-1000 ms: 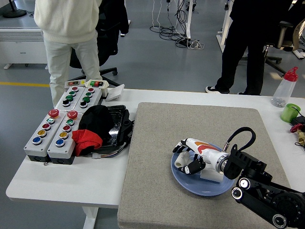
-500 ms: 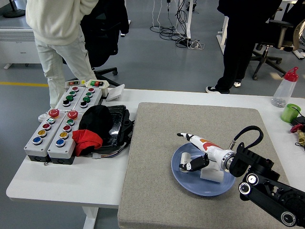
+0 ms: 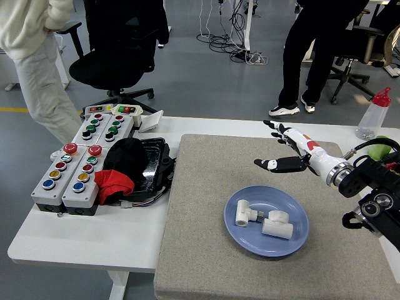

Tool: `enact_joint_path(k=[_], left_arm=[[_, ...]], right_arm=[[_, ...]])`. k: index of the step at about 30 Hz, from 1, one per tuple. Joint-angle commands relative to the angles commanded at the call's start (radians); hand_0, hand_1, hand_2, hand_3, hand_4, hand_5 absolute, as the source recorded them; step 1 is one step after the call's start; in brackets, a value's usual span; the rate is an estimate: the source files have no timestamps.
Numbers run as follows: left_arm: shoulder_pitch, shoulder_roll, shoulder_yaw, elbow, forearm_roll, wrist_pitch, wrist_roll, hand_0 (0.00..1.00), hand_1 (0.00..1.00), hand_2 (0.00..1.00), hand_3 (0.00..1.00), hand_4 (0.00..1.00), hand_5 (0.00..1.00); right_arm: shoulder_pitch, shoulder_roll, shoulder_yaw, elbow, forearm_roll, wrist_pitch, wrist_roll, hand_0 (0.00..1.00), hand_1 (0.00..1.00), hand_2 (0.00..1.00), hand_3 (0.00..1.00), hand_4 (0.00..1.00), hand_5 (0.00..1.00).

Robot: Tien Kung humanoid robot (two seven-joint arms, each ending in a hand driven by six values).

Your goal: Pick pipe place plate twice

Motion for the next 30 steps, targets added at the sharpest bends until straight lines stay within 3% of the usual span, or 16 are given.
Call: enact_joint_path(k=[1,6,7,12,13,17,18,19,30], left_arm=[[0.0,0.0,0.0,0.0,0.0,0.0,0.0,0.67,0.64,0.664,0.607,0.473,0.998],[-0.001,0.0,-0.004,0.001,0.006,0.0,0.001,0.67,0.64,0.664,0.607,0.473,0.998],[-0.001,-0.001,-0.005,0.001,0.007,0.0,0.001,0.67,0.64,0.664,0.607,0.471,0.998],[-0.001,-0.001,-0.009,0.002,0.012,0.0,0.001,0.67,0.64,0.664,0.607,0.471,0.998],[-0.001,-0.002,-0.01,0.002,0.013,0.0,0.001,0.67,0.64,0.664,0.607,0.471,0.998],[-0.002,-0.002,-0.012,0.002,0.017,-0.001,0.001,0.67,0.64,0.664,0.607,0.471,0.998],[-0.002,-0.002,-0.013,0.002,0.018,-0.001,0.001,0.67,0.64,0.664,0.607,0.471,0.998],[-0.003,-0.002,-0.013,0.002,0.018,-0.001,0.001,0.669,0.641,0.664,0.607,0.47,0.998],[-0.006,-0.002,-0.016,0.005,0.023,-0.002,-0.004,0.669,0.641,0.664,0.606,0.468,0.998]], right_arm=[[-0.006,-0.003,0.026,-0.003,0.032,-0.007,0.007,0.968,0.916,0.998,0.998,0.785,0.37],[-0.076,-0.033,0.173,-0.032,0.24,-0.057,0.075,0.968,0.916,0.998,0.998,0.785,0.37],[-0.097,-0.04,0.202,-0.037,0.286,-0.064,0.087,0.921,0.88,0.975,0.946,0.661,0.484],[-0.164,-0.054,0.298,-0.045,0.486,-0.076,0.106,0.921,0.88,0.975,0.946,0.661,0.484],[-0.186,-0.057,0.324,-0.047,0.53,-0.077,0.108,0.91,0.864,0.955,0.926,0.646,0.546],[-0.246,-0.067,0.385,-0.047,0.662,-0.069,0.099,0.91,0.864,0.955,0.926,0.646,0.546],[-0.266,-0.07,0.402,-0.045,0.678,-0.067,0.098,0.91,0.864,0.955,0.926,0.646,0.546],[-0.274,-0.071,0.409,-0.045,0.683,-0.066,0.097,0.905,0.856,0.941,0.908,0.629,0.634],[-0.388,-0.074,0.528,-0.031,0.741,-0.068,0.105,0.899,0.851,0.933,0.897,0.622,0.687]])
